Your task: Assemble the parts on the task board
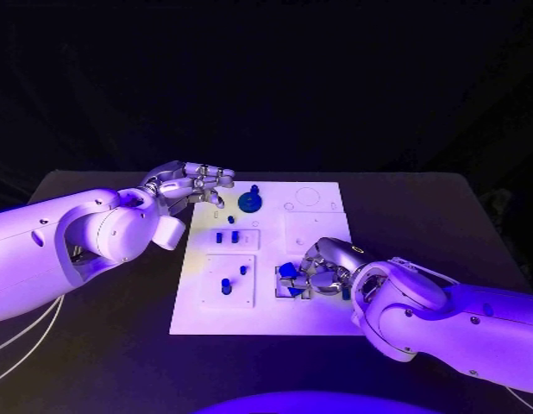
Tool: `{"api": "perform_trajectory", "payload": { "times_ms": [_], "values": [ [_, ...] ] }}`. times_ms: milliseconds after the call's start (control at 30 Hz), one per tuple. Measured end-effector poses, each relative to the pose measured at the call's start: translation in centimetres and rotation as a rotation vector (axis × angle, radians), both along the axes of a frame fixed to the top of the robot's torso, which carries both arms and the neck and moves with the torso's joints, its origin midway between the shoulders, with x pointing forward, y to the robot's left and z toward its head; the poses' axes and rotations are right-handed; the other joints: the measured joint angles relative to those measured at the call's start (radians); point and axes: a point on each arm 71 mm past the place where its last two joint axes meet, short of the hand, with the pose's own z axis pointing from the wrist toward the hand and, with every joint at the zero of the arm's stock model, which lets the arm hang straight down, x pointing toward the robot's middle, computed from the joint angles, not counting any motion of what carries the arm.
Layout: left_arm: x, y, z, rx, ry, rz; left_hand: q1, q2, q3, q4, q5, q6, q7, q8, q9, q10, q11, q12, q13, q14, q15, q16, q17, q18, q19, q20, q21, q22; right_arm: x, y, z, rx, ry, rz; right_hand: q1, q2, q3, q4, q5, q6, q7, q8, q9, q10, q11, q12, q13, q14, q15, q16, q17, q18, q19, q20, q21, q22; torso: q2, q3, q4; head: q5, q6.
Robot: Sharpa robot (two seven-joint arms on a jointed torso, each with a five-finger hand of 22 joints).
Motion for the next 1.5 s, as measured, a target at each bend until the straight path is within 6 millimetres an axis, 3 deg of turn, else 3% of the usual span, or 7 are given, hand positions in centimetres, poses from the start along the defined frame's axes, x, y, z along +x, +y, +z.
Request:
{"api": "perform_trajectory", "payload": {
  "times_ms": [333,533,733,1167,1367,1500],
  "values": [
    [0.0,0.1,0.0,0.001,0.0,0.001,0.0,0.0,0.0,0.0,0.0,0.0,0.0,0.0,0.0,0.0,0.0,0.0,0.0,0.0,0.0,0.0,0.0,0.0,0.0,0.0,0.0,0.0,0.0,0.1,0.0,0.005,-0.004,0.005,-0.06,-0.052,0.026,0.003,-0.085,-0.012,0.004,0.0,0.014,0.0,0.0,-0.013,0.0,0.0,0.0,0.0,0.0,0.0,0.0,0.0,-0.006,0.0,-0.001,0.0,-0.0006,0.004,-0.004],
    [0.0,0.1,0.0,0.001,0.0,0.002,0.0,0.0,0.0,0.0,0.0,0.0,0.0,0.0,0.0,0.0,0.0,0.0,0.0,0.0,0.0,0.0,0.0,0.0,0.0,0.0,0.0,0.0,0.0,0.1,0.1,0.009,-0.01,0.003,-0.114,-0.095,0.052,0.004,-0.161,-0.019,0.004,0.004,0.024,0.0,0.0,-0.016,0.0,0.0,0.0,0.0,0.0,0.0,0.0,0.0,-0.012,0.0,-0.001,-0.0003,-0.0007,0.004,-0.004],
    [0.0,0.2,0.0,0.002,0.001,0.002,0.0,0.0,0.0,0.0,0.0,0.0,0.0,0.0,0.0,-0.007,0.0,0.0,0.0,-0.003,0.003,0.0,-0.001,0.0,0.0,0.0,0.0,-0.001,-0.3,0.1,0.3,0.02,-0.021,0.007,-0.125,-0.087,0.066,0.004,-0.163,-0.019,0.004,0.008,0.026,0.0,0.0,-0.016,0.0,0.0,0.0,0.0,0.0,0.0,0.0,0.0,-0.012,0.0,-0.001,0.0,-0.0006,0.004,-0.004],
    [0.0,0.3,0.0,0.003,0.001,0.006,0.0,0.0,0.0,0.0,0.0,0.0,0.0,0.0,0.0,-0.007,0.0,0.0,0.0,-0.003,0.003,0.0,-0.001,0.0,0.0,0.0,0.0,-0.001,-1.1,-0.3,0.9,0.023,-0.032,0.022,-0.146,-0.064,0.083,0.004,-0.118,-0.018,0.004,0.012,0.034,0.003,-0.003,-0.01,0.0,0.0,0.0,0.0,0.0,0.0,0.0,0.0,-0.007,0.001,-0.001,0.0006,-0.0021,0.006,-0.005],
    [0.0,0.3,0.0,0.003,0.001,0.006,0.0,0.0,0.0,0.0,0.0,0.0,0.0,0.0,0.0,-0.007,0.0,0.0,0.0,-0.003,0.003,0.0,-0.001,0.0,0.0,0.0,0.0,-0.001,-1.2,-0.2,0.8,0.014,-0.023,0.033,-0.138,-0.035,0.089,0.0,-0.077,-0.018,0.004,0.016,0.038,0.004,-0.003,-0.01,0.0,0.0,0.0,0.0,0.0,0.0,0.0,0.0,-0.007,0.0,-0.002,0.001,-0.0019,0.003,-0.004],
    [0.0,0.3,0.0,0.003,0.001,0.006,0.0,0.0,0.0,0.0,0.0,0.0,0.0,0.0,0.0,-0.007,0.0,0.0,0.0,-0.003,0.003,0.0,-0.001,0.0,0.0,0.0,0.0,-0.001,-1.2,-0.2,0.7,0.006,-0.017,0.038,-0.133,-0.03,0.089,0.0,-0.056,-0.018,0.004,0.016,0.04,0.003,-0.004,-0.01,0.0,0.0,0.0,0.0,0.0,0.0,0.0,0.0,-0.008,0.0,-0.002,0.0007,-0.0012,0.001,-0.003]
  ]
}}
